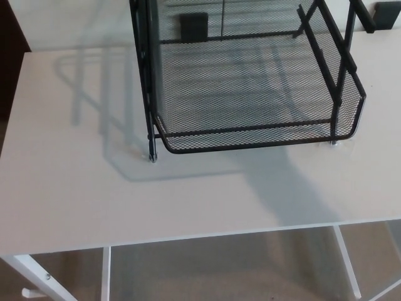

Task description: The robot walks towards a desk on which a file tray is kept in the middle and a stapler is kept to its right. The robot lifts the stapler using its right hand and places it on the file tray.

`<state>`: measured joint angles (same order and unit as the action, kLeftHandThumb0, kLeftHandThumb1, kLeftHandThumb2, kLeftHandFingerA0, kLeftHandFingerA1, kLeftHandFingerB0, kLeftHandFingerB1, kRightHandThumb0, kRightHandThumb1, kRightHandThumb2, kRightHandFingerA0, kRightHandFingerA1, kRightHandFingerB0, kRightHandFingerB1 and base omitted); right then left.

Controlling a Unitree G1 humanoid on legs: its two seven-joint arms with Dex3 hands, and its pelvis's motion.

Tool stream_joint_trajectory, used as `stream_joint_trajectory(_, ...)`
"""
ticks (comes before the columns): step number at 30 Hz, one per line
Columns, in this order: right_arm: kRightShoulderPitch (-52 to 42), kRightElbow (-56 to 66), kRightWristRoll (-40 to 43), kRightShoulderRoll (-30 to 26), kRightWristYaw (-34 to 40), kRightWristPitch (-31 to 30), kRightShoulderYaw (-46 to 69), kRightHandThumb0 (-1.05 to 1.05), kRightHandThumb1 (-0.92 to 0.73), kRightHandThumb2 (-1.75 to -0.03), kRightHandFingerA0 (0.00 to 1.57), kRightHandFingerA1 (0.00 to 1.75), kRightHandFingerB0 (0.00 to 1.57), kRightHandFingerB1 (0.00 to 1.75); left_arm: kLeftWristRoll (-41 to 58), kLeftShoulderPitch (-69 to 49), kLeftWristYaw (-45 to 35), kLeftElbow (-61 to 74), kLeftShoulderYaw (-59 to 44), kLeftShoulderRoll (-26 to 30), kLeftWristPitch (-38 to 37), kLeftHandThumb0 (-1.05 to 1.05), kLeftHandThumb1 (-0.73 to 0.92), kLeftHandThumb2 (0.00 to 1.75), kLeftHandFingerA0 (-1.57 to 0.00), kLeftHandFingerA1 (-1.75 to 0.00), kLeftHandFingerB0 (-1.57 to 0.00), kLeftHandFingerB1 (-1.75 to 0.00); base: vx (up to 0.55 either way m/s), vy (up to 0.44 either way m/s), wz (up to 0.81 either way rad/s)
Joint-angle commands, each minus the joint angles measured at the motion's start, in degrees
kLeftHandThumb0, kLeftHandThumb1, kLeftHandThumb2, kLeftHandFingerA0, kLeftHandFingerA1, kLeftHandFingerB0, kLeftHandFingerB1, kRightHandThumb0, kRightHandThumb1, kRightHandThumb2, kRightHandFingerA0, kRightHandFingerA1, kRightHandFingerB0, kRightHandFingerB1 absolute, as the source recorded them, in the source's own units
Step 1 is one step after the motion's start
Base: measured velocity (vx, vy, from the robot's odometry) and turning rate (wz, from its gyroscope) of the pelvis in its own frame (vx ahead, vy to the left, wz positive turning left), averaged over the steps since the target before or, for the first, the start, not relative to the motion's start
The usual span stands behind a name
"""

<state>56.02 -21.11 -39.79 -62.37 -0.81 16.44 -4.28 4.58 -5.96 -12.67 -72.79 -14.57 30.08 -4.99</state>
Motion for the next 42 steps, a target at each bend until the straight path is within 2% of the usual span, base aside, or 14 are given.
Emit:
stream_joint_trajectory(1,8.2,-1.6,0.9,-2.9,-10.2,2.0,-1.8,-0.19,-0.65,-0.86,0.88,1.72,0.72,1.5,-0.4,0.4,0.4,-0.2,-0.4,1.9,-1.5,-0.63,0.9,0.67,-0.46,-0.51,-0.34,-0.39,0.0,0.0,0.0)
stream_joint_trajectory(4,12.7,-1.5,-0.6,-0.2,-11.5,0.5,-3.7,-0.21,-0.63,-0.77,0.87,1.72,0.79,1.21,-0.4,0.6,0.3,0.0,-0.3,1.7,-1.4,-0.64,0.9,0.67,-0.46,-0.51,-0.34,-0.39,0.0,0.0,0.0)
stream_joint_trajectory(6,17.2,-1.8,-0.8,4.4,-11.5,0.3,-5.8,-0.24,-0.64,-0.82,0.83,1.75,0.68,1.52,-0.4,0.5,-0.1,0.3,-0.2,1.6,-1.6,-0.66,0.91,0.67,-0.43,-0.51,-0.33,-0.4,0.0,0.0,0.0)
stream_joint_trajectory(13,19.8,0.7,-0.8,15.5,-9.4,-2.4,-8.2,-0.14,-0.56,-0.89,1.03,1.72,0.66,1.43,-0.6,0.6,0.5,-0.6,-0.1,1.0,-1.4,-0.64,0.91,0.67,-0.42,-0.49,-0.33,-0.39,0.0,0.0,0.01)
stream_joint_trajectory(16,19.3,1.9,-0.6,19.1,-9.9,-3.3,-8.3,-0.23,-0.62,-0.79,0.84,1.75,0.64,1.56,-0.3,0.6,0.3,-0.6,-0.4,0.8,-1.6,-0.65,0.9,0.66,-0.46,-0.53,-0.35,-0.41,0.0,0.0,0.0)
stream_joint_trajectory(17,18.6,2.8,-1.3,21.1,-9.5,-4.1,-8.8,-0.27,-0.6,-0.72,0.96,1.64,0.93,0.72,-0.1,0.7,0.4,-0.5,-0.5,0.8,-1.4,-0.65,0.89,0.66,-0.45,-0.53,-0.36,-0.41,0.0,0.0,0.07)
stream_joint_trajectory(19,18.1,3.6,-2.2,23.2,-8.8,-4.7,-9.2,-0.27,-0.6,-0.72,0.96,1.64,0.93,0.72,0.0,1.1,0.6,-0.3,-0.6,0.5,-1.0,-0.65,0.89,0.66,-0.45,-0.53,-0.36,-0.41,0.0,0.0,0.0)
stream_joint_trajectory(21,15.6,4.4,-2.2,25.8,-8.9,-5.3,-9.9,-0.16,-0.5,-0.99,0.92,1.74,0.78,1.53,-0.2,1.1,0.8,-1.0,-0.6,0.4,-1.7,-0.64,0.89,0.66,-0.44,-0.49,-0.35,-0.39,0.0,0.0,0.03)
stream_joint_trajectory(26,11.5,8.0,-1.6,30.3,-12.4,-11.3,-9.3,-0.13,-0.5,-0.99,1.01,1.71,0.72,1.5,0.1,1.3,0.2,-0.7,-0.9,0.5,-1.7,-0.65,0.89,0.66,-0.42,-0.52,-0.33,-0.4,0.0,0.0,0.0)
stream_joint_trajectory(30,5.6,9.3,-3.0,35.9,-11.7,-15.6,-10.7,-0.19,-0.66,-0.72,0.82,1.75,0.7,1.48,-0.6,1.4,0.5,-0.3,-0.2,0.3,-2.0,-0.65,0.9,0.66,-0.43,-0.49,-0.33,-0.39,0.0,0.0,0.0)
stream_joint_trajectory(35,2.1,8.3,-3.9,40.5,-9.1,-16.6,-11.5,-0.12,-0.6,-0.78,1.02,1.67,0.66,1.4,-0.9,2.1,1.1,-0.6,0.3,-0.1,-1.6,-0.63,0.9,0.67,-0.45,-0.5,-0.33,-0.39,0.0,0.0,0.0)
stream_joint_trajectory(36,0.0,7.0,-4.6,46.3,-6.5,-19.6,-13.4,-0.18,-0.61,-0.75,0.88,1.73,0.79,1.13,-1.2,2.0,1.2,-0.1,0.6,-0.1,-1.8,-0.65,0.9,0.67,-0.46,-0.51,-0.34,-0.39,0.0,0.0,0.0)
stream_joint_trajectory(39,-1.1,5.8,-4.8,49.3,-5.0,-20.4,-13.8,-0.2,-0.61,-0.84,0.87,1.75,0.74,1.49,-1.2,1.9,0.8,0.0,1.0,-0.2,-1.9,-0.64,0.9,0.67,-0.43,-0.49,-0.33,-0.39,0.0,0.0,0.0)
stream_joint_trajectory(42,-2.2,5.8,-4.9,51.4,-4.8,-22.0,-13.4,-0.2,-0.58,-0.93,0.84,1.75,0.71,1.52,-1.1,1.5,0.4,0.3,1.2,-0.2,-2.6,-0.64,0.91,0.67,-0.43,-0.5,-0.32,-0.39,0.0,0.0,0.0)
